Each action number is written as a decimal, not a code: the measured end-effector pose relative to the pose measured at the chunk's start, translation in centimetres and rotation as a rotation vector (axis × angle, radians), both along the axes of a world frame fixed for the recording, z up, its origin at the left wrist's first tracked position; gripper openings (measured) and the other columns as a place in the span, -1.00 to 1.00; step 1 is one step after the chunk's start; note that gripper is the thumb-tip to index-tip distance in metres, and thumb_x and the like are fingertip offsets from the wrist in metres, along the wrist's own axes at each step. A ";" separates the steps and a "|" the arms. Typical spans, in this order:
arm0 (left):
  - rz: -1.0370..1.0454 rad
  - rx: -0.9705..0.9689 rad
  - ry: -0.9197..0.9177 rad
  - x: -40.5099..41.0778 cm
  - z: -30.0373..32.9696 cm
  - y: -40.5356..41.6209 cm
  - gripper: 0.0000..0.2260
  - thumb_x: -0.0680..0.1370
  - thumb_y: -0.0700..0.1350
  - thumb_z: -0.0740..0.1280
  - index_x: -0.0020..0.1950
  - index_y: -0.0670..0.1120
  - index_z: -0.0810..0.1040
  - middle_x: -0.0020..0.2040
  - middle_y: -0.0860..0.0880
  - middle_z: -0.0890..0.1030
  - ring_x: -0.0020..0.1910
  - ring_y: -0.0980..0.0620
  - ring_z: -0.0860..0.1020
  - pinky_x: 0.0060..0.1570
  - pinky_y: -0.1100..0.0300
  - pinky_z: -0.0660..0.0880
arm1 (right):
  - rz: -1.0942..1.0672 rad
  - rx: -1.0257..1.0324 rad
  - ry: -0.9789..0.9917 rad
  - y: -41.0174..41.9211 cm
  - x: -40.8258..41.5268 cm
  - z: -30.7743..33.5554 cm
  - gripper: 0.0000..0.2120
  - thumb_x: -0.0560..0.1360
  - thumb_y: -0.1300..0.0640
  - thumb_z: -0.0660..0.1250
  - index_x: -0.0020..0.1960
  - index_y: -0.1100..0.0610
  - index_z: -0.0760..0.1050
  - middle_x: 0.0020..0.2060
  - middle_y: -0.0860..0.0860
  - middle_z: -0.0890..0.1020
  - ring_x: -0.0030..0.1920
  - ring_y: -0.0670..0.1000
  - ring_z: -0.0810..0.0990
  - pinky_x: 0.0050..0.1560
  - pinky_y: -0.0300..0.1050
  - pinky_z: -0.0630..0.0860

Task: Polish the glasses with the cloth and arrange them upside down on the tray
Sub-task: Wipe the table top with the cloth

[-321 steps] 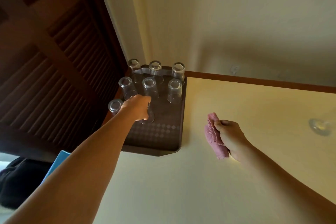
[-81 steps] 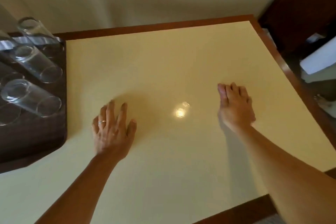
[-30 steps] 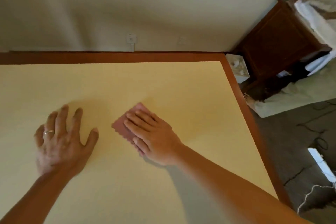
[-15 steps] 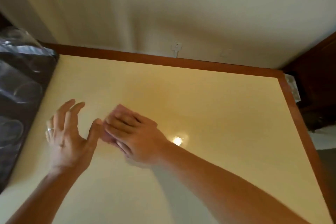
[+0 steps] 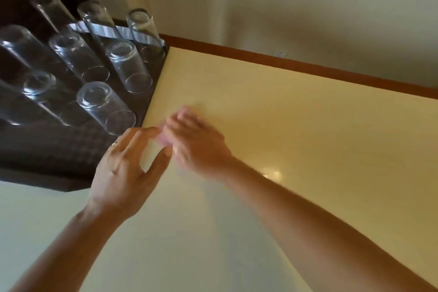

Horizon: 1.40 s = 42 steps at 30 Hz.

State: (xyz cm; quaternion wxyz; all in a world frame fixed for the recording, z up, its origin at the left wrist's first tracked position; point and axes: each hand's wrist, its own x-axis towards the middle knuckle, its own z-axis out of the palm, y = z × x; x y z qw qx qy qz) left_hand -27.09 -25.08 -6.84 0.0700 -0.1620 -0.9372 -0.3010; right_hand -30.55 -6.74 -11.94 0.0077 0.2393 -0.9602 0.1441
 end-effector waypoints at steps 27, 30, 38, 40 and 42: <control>-0.086 0.037 -0.193 11.9 0.8 -9.5 -0.34 0.59 0.39 0.07 0.27 -0.10 0.64 0.20 -0.08 0.67 0.09 -0.10 0.63 0.01 0.01 0.56 | -0.098 -0.012 -0.024 -17.1 24.7 0.7 -0.56 0.64 0.02 0.14 0.50 0.05 0.38 0.56 0.00 0.34 0.64 0.09 0.09 0.61 0.09 0.02; -0.177 -0.050 -0.155 13.1 -0.8 -6.5 -0.24 0.62 0.45 -0.03 0.31 -0.11 0.63 0.29 -0.14 0.65 0.24 -0.22 0.60 0.22 -0.19 0.52 | 0.061 0.085 -0.125 -9.9 32.9 1.0 -0.52 0.69 0.01 0.10 0.61 -0.02 0.21 0.64 -0.04 0.16 0.66 0.02 -0.04 0.64 0.06 -0.06; -0.297 -0.347 -0.168 14.8 -3.3 0.5 -0.13 0.56 0.49 -0.23 0.63 -0.03 0.32 0.66 -0.17 0.25 0.63 -0.24 0.21 0.54 -0.27 0.17 | -1.082 0.108 -0.190 12.5 30.0 1.2 -0.27 0.56 -0.19 -0.25 0.63 0.11 0.11 0.63 0.10 0.15 0.63 0.18 0.03 0.56 0.24 0.14; -0.291 -0.346 -0.170 14.8 -3.6 2.2 -0.18 0.58 0.45 -0.17 0.64 -0.03 0.30 0.67 -0.17 0.25 0.63 -0.24 0.21 0.54 -0.26 0.16 | -0.884 0.118 -0.181 5.8 28.8 0.8 -0.38 0.65 -0.14 -0.14 0.65 0.06 0.04 0.66 0.05 0.07 0.66 0.12 -0.07 0.62 0.10 -0.10; -0.262 -0.315 -0.191 14.8 -3.6 3.8 -0.20 0.58 0.43 -0.15 0.64 -0.01 0.30 0.66 -0.17 0.27 0.62 -0.23 0.23 0.53 -0.26 0.17 | -0.474 0.090 -0.171 -0.4 31.2 1.4 -0.43 0.68 -0.08 0.05 0.64 0.03 0.06 0.66 0.04 0.04 0.66 0.08 -0.12 0.61 0.01 -0.31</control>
